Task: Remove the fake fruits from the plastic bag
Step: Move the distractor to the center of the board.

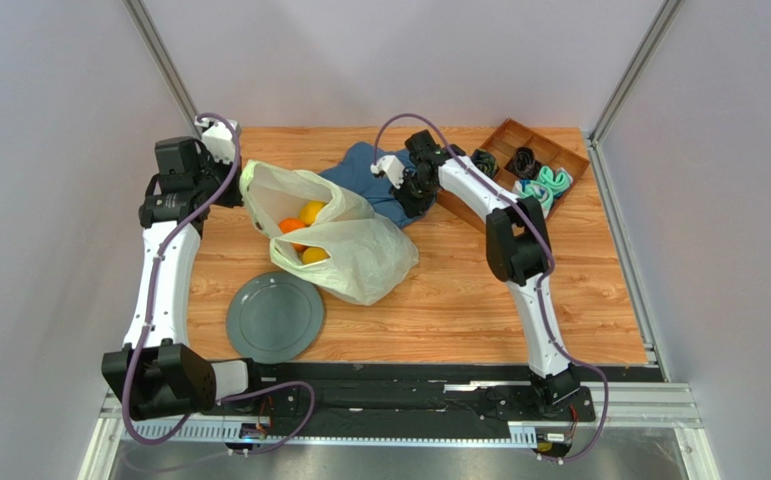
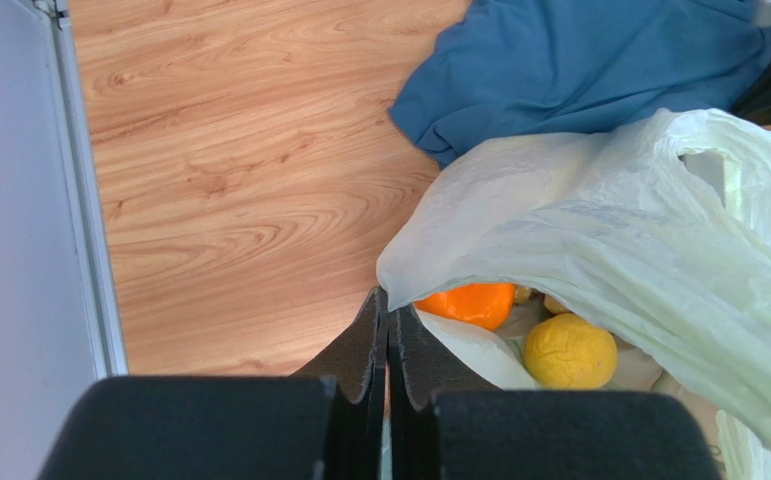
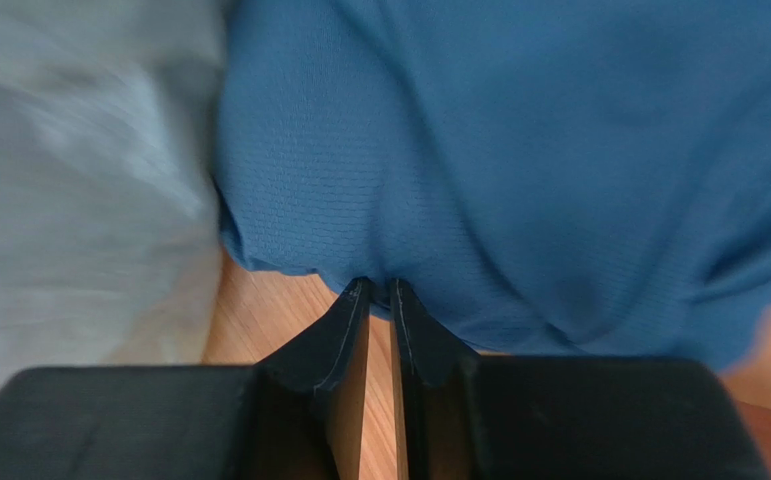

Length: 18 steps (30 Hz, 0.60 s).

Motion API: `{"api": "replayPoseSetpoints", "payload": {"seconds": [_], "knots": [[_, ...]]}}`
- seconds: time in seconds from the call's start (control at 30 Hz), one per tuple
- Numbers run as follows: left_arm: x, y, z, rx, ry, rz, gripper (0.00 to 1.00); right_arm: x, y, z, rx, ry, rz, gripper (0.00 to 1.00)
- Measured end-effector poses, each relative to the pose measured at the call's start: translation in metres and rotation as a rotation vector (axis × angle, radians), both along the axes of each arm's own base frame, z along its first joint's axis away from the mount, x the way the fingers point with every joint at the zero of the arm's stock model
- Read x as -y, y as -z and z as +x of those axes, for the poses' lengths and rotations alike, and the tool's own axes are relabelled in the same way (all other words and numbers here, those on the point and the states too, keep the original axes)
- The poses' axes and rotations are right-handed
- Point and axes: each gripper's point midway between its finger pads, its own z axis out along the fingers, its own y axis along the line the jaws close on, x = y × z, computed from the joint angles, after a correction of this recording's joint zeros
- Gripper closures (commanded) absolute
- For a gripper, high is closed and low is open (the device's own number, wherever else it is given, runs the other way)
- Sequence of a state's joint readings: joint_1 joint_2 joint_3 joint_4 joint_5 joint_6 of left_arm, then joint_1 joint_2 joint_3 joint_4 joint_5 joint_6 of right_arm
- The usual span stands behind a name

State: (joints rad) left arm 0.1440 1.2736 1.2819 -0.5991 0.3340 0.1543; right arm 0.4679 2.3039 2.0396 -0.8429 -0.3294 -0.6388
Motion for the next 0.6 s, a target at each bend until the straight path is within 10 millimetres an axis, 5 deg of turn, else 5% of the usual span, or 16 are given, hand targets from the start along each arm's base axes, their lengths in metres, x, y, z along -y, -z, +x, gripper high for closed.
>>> {"api": "replayPoseSetpoints", "payload": {"seconds": [0.13, 0.5, 0.53, 0.6], "knots": [[0.002, -0.006, -0.012, 0.007, -0.003, -0.003, 1.00, 0.009, 0.037, 0.003, -0.062, -0.059, -0.109, 0.87], [0.014, 0.004, -0.031, -0.065, 0.049, -0.044, 1.00, -0.001, 0.025, 0.111, 0.338, -0.059, -0.145, 0.89], [0.016, 0.004, -0.032, -0.068, 0.055, -0.049, 1.00, -0.002, 0.021, 0.122, 0.375, -0.040, -0.130, 0.87], [0.019, 0.004, -0.033, -0.070, 0.067, -0.058, 1.00, -0.002, 0.010, 0.135, 0.426, -0.008, -0.101, 0.68]]}}
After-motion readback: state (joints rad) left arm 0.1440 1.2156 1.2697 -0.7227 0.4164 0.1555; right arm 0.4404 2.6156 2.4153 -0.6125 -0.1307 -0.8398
